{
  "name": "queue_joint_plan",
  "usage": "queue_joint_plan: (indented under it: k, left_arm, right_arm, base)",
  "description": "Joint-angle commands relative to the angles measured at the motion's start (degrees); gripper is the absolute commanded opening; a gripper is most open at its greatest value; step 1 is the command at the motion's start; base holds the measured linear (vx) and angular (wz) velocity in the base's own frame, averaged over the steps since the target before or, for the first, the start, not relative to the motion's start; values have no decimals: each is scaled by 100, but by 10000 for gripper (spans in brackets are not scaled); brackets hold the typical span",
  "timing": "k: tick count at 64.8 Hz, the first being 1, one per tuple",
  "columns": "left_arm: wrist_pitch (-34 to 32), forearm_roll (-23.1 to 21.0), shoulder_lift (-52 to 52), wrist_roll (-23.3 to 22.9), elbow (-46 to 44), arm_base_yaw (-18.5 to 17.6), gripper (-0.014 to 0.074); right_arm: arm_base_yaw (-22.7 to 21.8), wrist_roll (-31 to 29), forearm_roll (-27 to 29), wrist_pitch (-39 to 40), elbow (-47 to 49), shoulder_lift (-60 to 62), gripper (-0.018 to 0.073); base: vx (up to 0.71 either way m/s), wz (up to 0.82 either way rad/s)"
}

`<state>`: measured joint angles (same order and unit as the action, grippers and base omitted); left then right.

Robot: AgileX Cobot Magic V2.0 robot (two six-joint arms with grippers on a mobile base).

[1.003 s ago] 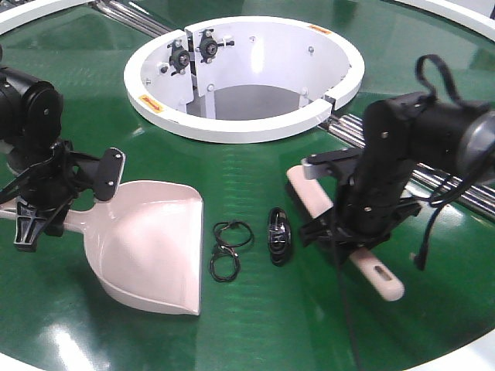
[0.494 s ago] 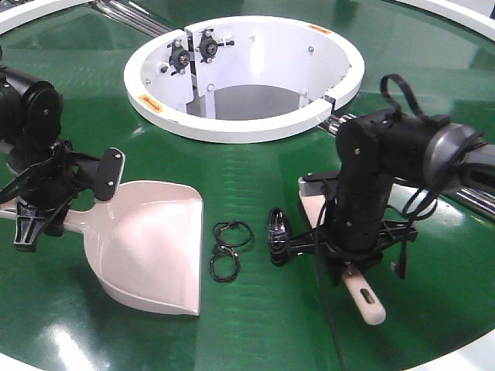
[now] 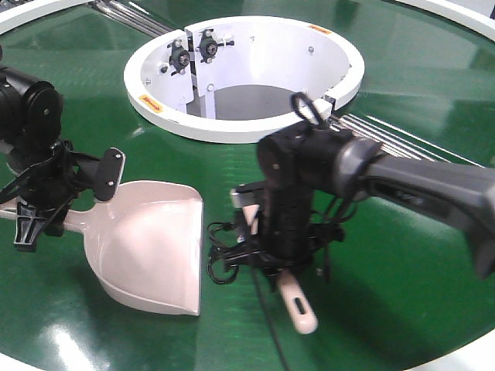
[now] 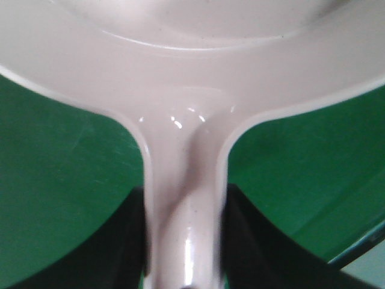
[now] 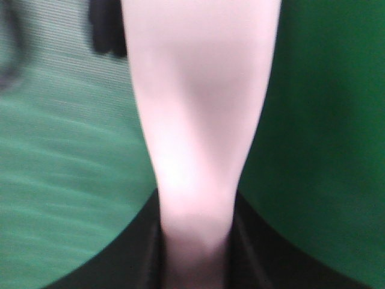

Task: Clean and inspect green conveyor with broom and dustpan
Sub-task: 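Sweep the black cable and device into the dustpan with the brush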

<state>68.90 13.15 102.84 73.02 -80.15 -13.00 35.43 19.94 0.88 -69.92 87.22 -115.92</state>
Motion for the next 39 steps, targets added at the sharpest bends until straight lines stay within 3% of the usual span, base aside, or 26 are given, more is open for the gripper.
queue_joint_plan:
  k: [1,20,39]
  left_arm:
    - [254,50,-231,73,-163,-44,-6]
    - [254,50,-231,73,-163,-44,-6]
    - [254,50,-231,73,-163,-44,-6]
  right_arm:
    - [233,-186,447,-415,518,12,-4]
    - [767,-695,1539,-410,1801,-527,-4]
    - [806,-598,1450,-405,2653,-401,-4]
  base:
    - [0,0]
    - [0,0]
    - [0,0]
